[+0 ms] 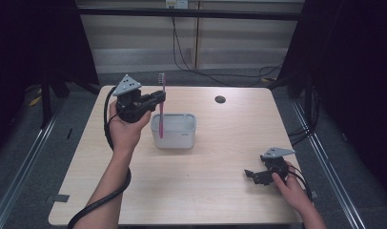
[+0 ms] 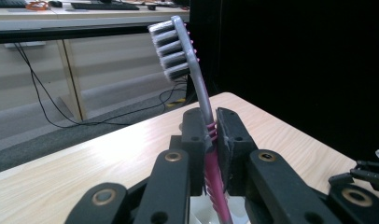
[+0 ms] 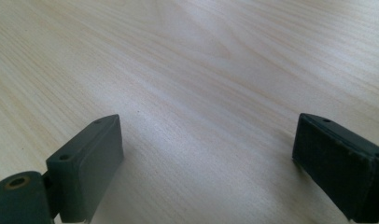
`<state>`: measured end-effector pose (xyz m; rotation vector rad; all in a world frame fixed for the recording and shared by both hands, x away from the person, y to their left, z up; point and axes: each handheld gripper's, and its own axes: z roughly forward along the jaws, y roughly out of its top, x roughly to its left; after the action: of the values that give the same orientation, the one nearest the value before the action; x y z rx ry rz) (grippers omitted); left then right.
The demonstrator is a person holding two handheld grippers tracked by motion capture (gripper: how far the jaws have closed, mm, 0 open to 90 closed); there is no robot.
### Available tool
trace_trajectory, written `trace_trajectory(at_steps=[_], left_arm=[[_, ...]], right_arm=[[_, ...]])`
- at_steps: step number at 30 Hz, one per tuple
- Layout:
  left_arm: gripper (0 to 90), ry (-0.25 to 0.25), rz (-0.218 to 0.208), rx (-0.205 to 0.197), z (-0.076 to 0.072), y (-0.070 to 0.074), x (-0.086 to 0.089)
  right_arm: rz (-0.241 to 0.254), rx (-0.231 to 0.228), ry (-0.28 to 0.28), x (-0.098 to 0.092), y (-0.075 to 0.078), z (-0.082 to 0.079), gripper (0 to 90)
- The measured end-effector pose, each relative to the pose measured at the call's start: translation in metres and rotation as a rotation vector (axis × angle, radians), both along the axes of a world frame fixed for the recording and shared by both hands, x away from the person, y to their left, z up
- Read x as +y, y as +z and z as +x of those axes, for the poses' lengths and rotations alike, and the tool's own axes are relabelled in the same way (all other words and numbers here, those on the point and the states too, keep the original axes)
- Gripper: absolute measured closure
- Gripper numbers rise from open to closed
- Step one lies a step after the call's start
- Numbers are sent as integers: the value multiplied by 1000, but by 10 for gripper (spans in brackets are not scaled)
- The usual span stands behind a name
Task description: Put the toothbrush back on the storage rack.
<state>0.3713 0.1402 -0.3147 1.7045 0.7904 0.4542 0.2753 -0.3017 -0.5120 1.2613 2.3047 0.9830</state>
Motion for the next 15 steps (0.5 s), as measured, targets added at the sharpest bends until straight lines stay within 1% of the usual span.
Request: trace_trajectory(at_steps=[9,15], left_arm=[[823,33,-17,-20,6,6,5],[823,51,-16,-34,8,8,7]], right_arm=[[0,0,0,0,0,0,81],[0,0,0,0,0,0,81]])
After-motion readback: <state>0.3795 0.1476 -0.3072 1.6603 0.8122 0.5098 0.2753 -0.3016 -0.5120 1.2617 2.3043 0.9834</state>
